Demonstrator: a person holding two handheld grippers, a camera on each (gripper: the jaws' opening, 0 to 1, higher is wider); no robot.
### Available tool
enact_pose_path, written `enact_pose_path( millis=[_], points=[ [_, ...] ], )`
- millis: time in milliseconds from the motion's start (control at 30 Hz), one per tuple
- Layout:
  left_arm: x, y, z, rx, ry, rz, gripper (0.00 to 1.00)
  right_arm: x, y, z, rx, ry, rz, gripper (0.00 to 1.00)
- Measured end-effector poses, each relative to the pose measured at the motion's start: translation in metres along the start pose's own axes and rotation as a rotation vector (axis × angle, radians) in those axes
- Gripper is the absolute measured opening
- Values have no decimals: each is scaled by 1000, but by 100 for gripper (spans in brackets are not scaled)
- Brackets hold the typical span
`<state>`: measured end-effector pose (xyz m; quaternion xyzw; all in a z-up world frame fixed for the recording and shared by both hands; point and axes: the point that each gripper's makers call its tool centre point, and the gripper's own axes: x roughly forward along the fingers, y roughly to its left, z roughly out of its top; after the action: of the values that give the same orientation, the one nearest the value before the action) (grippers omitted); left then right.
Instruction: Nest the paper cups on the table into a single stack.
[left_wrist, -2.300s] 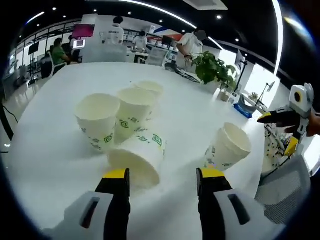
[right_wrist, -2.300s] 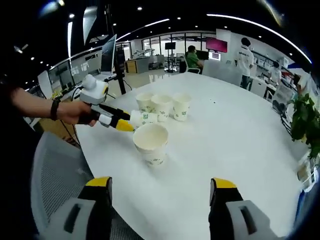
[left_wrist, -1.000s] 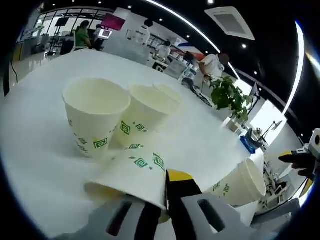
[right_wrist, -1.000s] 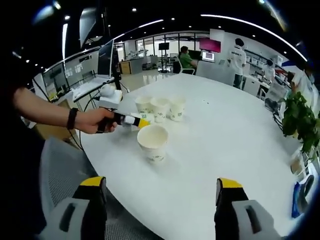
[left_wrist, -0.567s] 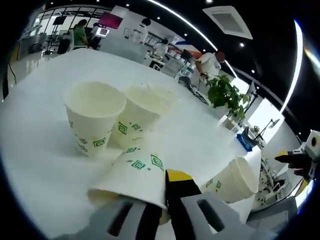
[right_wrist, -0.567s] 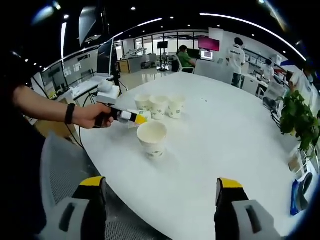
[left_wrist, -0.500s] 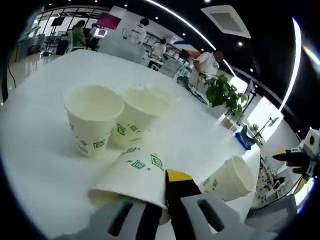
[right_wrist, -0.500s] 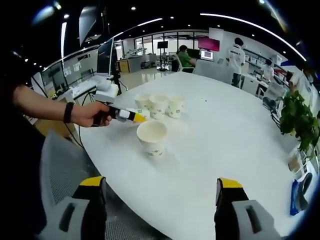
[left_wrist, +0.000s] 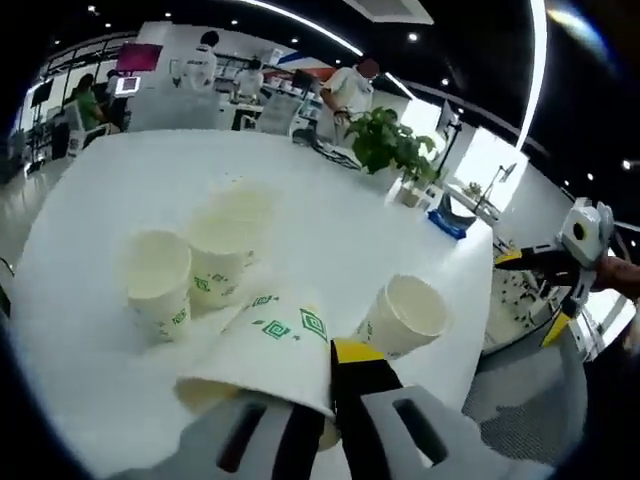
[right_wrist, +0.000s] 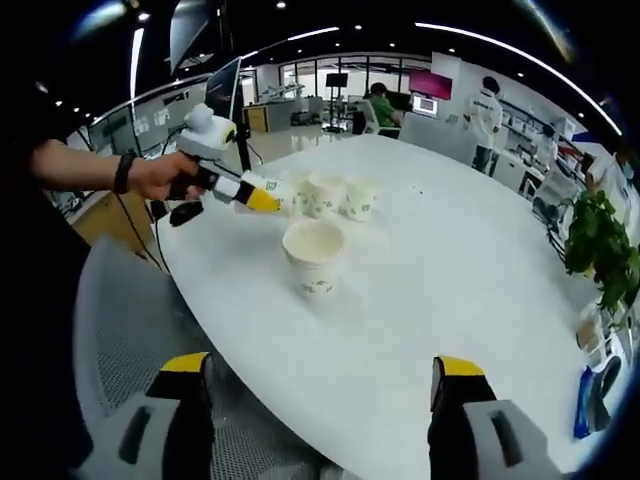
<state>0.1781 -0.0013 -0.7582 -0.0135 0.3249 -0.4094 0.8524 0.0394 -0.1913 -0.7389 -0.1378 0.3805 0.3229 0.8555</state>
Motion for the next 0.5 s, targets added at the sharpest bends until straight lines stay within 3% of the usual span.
enact_pose_path(
  millis=[233,367,500],
  points=[
    [-8,-29,7,204,81,-102,0,2,5,-8,-25,29,15,90],
    [-15,-49,9,351,168,-163,0,1,5,-6,-19,10,15,89],
    [-19,-56,12,482,241,-201,0,2,6,-8,-27,10,18,89]
  ],
)
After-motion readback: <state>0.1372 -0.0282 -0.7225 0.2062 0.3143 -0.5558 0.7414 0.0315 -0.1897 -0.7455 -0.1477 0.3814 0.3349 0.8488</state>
